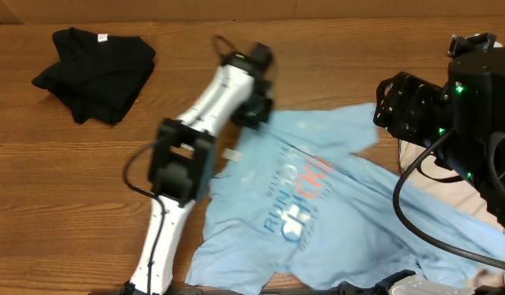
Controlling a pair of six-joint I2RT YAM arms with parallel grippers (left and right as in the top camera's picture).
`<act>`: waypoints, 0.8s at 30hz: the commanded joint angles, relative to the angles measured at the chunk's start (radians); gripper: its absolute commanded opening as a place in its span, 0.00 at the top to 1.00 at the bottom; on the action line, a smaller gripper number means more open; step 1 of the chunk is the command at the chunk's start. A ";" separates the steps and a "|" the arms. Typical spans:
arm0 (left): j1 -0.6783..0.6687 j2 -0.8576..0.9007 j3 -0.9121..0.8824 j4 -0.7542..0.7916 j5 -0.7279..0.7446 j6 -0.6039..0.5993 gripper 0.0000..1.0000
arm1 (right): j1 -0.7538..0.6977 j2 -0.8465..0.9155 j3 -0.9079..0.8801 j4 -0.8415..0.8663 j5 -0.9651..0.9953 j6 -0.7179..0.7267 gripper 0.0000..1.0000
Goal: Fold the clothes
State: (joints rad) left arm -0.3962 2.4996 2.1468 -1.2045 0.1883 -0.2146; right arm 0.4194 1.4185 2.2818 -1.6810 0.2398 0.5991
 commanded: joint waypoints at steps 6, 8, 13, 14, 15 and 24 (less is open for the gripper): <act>0.371 0.034 0.047 -0.074 0.010 0.068 0.93 | -0.002 -0.003 0.013 -0.008 0.005 0.005 0.23; 0.399 0.028 0.082 -0.096 0.085 0.116 0.89 | -0.002 -0.003 0.013 -0.008 0.005 0.005 0.23; 0.392 -0.005 0.178 -0.141 0.151 0.240 0.81 | -0.002 -0.003 0.013 -0.008 0.007 0.005 0.22; 0.378 -0.010 0.197 -0.148 0.153 0.256 0.80 | -0.002 -0.002 0.013 -0.008 0.007 0.005 0.21; 0.361 -0.015 0.217 -0.158 0.153 0.270 0.80 | -0.002 0.000 0.013 -0.008 0.007 0.005 0.19; 0.160 -0.018 0.230 -0.200 0.108 0.323 0.92 | -0.002 0.056 -0.033 -0.013 0.003 0.008 0.17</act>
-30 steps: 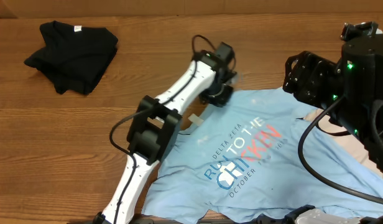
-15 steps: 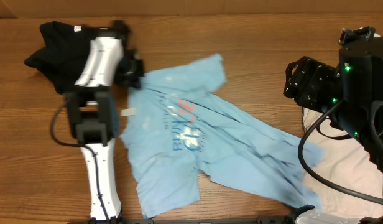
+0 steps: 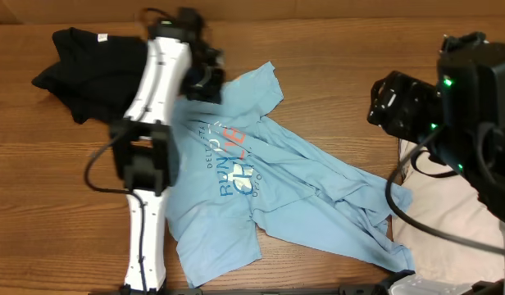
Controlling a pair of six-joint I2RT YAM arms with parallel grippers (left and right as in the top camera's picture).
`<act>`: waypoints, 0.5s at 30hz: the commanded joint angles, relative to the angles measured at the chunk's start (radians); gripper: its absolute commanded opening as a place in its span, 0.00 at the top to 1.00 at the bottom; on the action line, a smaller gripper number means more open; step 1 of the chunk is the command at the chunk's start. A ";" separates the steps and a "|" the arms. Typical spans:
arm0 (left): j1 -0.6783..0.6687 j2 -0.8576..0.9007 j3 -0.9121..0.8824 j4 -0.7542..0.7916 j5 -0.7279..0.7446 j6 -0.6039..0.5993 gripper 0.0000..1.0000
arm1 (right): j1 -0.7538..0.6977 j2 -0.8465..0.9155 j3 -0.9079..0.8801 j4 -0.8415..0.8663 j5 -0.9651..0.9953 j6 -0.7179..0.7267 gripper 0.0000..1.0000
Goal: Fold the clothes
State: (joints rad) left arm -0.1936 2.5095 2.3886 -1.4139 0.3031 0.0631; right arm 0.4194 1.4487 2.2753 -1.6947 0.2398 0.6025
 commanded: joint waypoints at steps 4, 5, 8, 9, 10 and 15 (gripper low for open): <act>-0.111 -0.028 -0.073 0.098 -0.025 0.046 0.96 | -0.002 0.064 -0.068 0.003 0.004 0.039 0.17; -0.123 -0.028 -0.092 0.127 -0.051 0.044 0.96 | -0.002 0.072 -0.073 0.003 0.004 0.039 0.17; -0.142 -0.028 -0.165 0.226 -0.134 -0.011 0.96 | -0.002 0.099 -0.080 0.001 0.006 0.053 0.17; -0.143 -0.028 -0.191 0.257 -0.138 -0.022 0.96 | -0.002 0.105 -0.080 0.003 0.007 0.053 0.17; -0.143 -0.028 -0.216 0.287 -0.134 -0.026 0.96 | -0.002 0.112 -0.081 0.005 0.007 0.053 0.17; -0.125 -0.028 -0.301 0.429 -0.168 -0.032 0.96 | -0.016 0.119 -0.083 0.014 0.006 0.066 0.17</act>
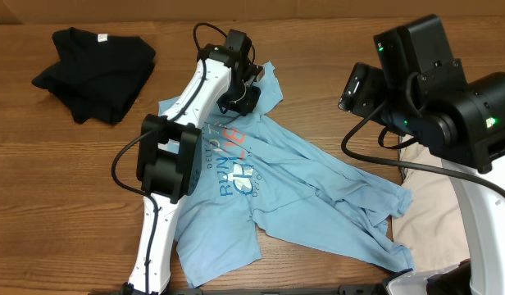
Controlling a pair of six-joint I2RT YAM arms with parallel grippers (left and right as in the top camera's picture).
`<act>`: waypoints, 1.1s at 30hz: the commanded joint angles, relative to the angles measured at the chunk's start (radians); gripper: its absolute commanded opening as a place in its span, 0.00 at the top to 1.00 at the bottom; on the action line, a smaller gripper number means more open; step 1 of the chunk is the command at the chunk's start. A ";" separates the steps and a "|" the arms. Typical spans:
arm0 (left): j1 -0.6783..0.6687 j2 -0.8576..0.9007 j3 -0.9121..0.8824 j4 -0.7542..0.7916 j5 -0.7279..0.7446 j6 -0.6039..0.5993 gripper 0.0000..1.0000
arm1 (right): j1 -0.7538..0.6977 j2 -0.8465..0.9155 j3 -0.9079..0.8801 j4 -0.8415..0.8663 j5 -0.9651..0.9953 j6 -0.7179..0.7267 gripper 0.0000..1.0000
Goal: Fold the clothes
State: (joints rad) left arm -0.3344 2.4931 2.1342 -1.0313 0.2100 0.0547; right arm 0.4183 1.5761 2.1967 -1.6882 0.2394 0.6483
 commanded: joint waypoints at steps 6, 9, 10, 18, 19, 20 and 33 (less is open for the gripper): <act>0.123 -0.012 -0.042 0.231 -0.369 -0.244 0.96 | -0.023 -0.007 -0.040 -0.005 -0.107 0.037 0.12; 0.199 -0.012 -0.008 0.270 -0.251 -0.272 0.96 | -0.023 -0.005 -0.101 0.001 -0.111 0.037 0.12; 0.219 -0.012 0.009 0.276 -0.196 -0.272 0.96 | -0.023 -0.003 -0.129 0.011 -0.111 0.037 0.12; 0.274 -0.012 0.290 0.077 -0.007 -0.218 0.92 | -0.029 -0.003 -0.464 0.222 -0.110 0.037 0.12; 0.274 -0.012 0.335 0.025 0.021 -0.182 0.91 | -0.034 -0.003 -0.505 0.250 -0.110 0.036 0.17; 0.273 -0.012 0.379 -0.029 0.046 -0.150 0.88 | -0.042 -0.003 -0.552 0.281 -0.110 0.035 0.22; 0.254 -0.039 0.790 -0.617 0.102 -0.073 0.77 | -0.211 0.017 -1.047 0.695 -0.297 -0.193 0.80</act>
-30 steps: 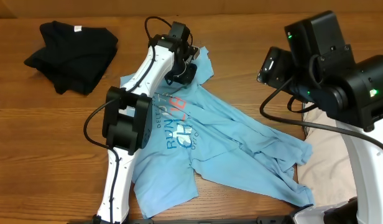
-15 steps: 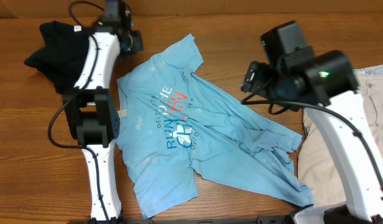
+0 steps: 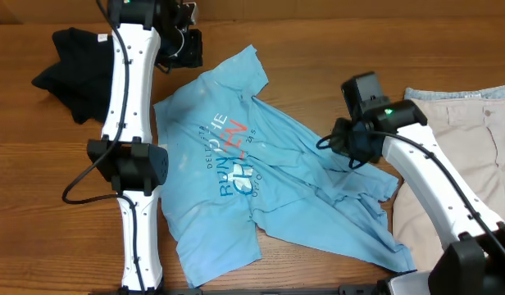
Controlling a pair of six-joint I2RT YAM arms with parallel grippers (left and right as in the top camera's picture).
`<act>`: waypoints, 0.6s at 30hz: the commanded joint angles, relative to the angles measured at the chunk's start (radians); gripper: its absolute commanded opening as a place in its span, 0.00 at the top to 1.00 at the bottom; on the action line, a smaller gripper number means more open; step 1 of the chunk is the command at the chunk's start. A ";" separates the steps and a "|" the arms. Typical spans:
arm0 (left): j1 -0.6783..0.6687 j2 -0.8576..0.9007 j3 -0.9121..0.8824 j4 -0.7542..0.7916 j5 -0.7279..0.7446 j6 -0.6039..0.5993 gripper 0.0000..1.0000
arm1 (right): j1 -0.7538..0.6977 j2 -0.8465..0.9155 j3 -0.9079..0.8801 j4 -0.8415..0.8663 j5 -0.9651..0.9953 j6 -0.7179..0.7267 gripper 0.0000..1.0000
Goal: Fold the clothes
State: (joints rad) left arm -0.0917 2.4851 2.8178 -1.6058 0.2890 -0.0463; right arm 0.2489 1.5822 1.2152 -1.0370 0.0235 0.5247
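Note:
A light blue T-shirt (image 3: 261, 172) with "RUN" print lies face up across the table's middle, its right side crumpled. My left gripper (image 3: 185, 47) hovers past the shirt's upper left edge, beside a black garment (image 3: 80, 70); its fingers do not show clearly. My right gripper (image 3: 352, 146) is down on the crumpled right part of the shirt, and whether it is shut on the cloth cannot be made out.
A beige garment (image 3: 461, 156) lies at the right edge, partly under the right arm. The black garment is bunched at the far left corner. Bare wooden table (image 3: 39, 205) stretches to the left of the left arm.
My left gripper went from the shirt's upper sleeve to a spot up and left, off the shirt. The right arm came down from above onto the shirt's crumpled right side.
At first the shirt lay low and to the right, with my left gripper at its upper left edge. Then shirt and gripper were further left and up. After that the gripper was on the upper sleeve. Now it is off the shirt and the right gripper is on it.

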 commanded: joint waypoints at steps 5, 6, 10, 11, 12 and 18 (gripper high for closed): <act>0.001 -0.107 0.208 -0.081 0.077 0.021 0.73 | -0.108 0.083 -0.158 0.167 -0.179 -0.144 0.80; -0.003 -0.127 0.210 -0.080 0.081 0.021 0.72 | -0.113 0.103 -0.168 0.182 -0.185 -0.145 0.80; -0.021 -0.181 0.210 -0.079 0.074 0.021 0.69 | -0.116 0.212 -0.175 0.217 -0.216 -0.193 0.81; -0.025 -0.190 0.210 -0.084 0.073 0.023 0.68 | -0.116 0.242 -0.175 0.221 -0.215 -0.193 0.81; -0.027 -0.195 0.210 -0.084 0.074 0.024 0.68 | -0.116 0.266 -0.175 0.225 -0.216 -0.192 0.82; -0.040 -0.211 0.210 -0.084 0.075 0.024 0.68 | -0.127 0.370 -0.174 0.336 -0.122 -0.183 0.84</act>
State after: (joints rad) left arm -0.1238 2.2868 3.0158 -1.6848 0.3458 -0.0444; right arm 0.1257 1.8435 1.0668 -0.7837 -0.1753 0.3508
